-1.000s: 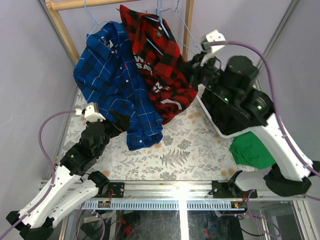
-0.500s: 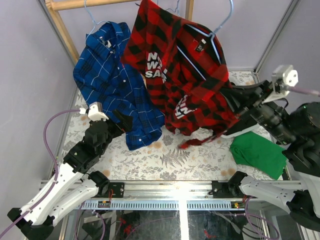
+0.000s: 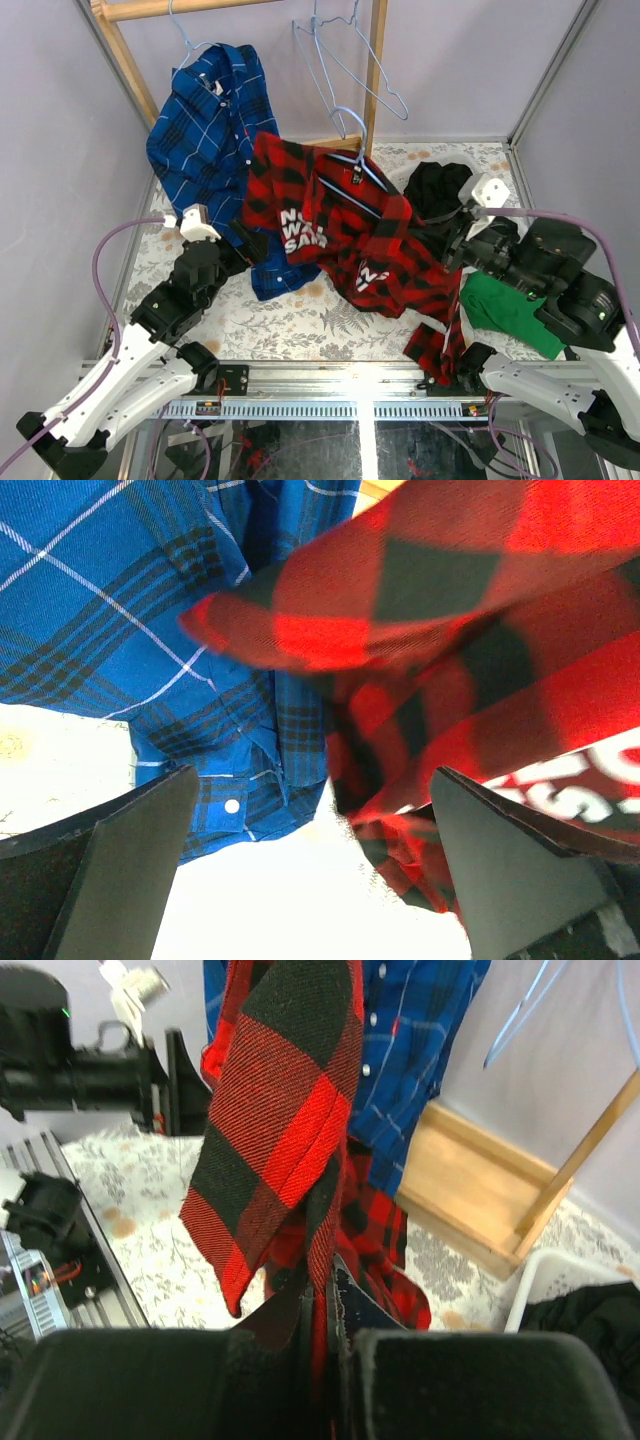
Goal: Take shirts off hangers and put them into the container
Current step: Pick up the hanger from the clothesline, then move the shirt to the clothesline.
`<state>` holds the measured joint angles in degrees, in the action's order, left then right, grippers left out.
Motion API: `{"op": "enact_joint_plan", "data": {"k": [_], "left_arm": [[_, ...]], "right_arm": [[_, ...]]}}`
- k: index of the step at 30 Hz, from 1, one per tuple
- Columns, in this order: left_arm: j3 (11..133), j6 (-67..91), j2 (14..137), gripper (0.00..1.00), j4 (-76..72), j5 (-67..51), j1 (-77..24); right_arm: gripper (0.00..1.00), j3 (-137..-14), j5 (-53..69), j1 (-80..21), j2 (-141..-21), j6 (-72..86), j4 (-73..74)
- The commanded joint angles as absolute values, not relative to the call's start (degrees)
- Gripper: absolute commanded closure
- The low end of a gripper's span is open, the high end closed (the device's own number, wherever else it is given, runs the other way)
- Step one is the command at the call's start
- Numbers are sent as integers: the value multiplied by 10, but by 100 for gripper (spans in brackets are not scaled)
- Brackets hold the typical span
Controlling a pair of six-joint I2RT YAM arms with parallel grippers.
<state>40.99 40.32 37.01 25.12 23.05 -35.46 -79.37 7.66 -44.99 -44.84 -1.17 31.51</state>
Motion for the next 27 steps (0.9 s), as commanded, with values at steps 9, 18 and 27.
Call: {"op": "enact_joint_plan", "data": {"k": [9, 18, 27], "left_arm": [[396, 408, 345, 0, 215, 240, -351], [385, 400, 370, 0, 199, 229, -351], [370, 446, 522, 0, 127, 179, -351]], "right_arm": [[100, -823, 1, -448, -386, -54, 245], [100, -808, 6, -448, -328, -49, 287], [100, -701, -275, -448, -337, 8, 265]]}}
